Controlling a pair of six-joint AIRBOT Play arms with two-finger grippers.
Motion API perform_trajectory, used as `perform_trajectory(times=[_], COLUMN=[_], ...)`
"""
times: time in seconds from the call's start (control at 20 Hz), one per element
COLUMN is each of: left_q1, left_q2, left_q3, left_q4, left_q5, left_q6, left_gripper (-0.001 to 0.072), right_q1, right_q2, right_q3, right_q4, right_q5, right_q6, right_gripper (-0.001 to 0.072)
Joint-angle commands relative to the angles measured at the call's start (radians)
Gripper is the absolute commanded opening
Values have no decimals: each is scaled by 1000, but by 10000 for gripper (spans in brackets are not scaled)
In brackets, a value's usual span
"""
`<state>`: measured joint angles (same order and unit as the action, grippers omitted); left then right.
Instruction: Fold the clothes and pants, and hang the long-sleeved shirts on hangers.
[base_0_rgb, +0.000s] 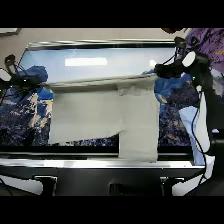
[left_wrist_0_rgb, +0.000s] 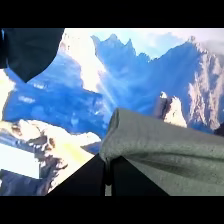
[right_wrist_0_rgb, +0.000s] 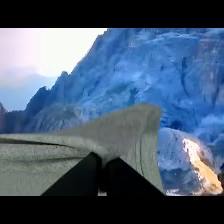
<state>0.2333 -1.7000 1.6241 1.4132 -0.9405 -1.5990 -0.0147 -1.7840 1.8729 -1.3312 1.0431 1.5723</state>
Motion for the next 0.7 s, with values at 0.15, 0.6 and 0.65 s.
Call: perform_trajectory(times=[0.15,0.6,0.65], left_q1=[-18,-27,-29], left_q2=[-164,-184,-190], left_q3=[109,109,104], left_q4=[9,30,30], left_q5=[-13,-452,-464], left_q6=[-8,-77,-77], left_gripper=[19,20,20], right_q1=[0,1,1], right_q2=[-100,-111,-118], right_q3=[-2,-3,-3], right_q4=[-99,-137,-137], right_q5=[-37,227,242], right_q6=[14,14,15], right_gripper=[28,29,29])
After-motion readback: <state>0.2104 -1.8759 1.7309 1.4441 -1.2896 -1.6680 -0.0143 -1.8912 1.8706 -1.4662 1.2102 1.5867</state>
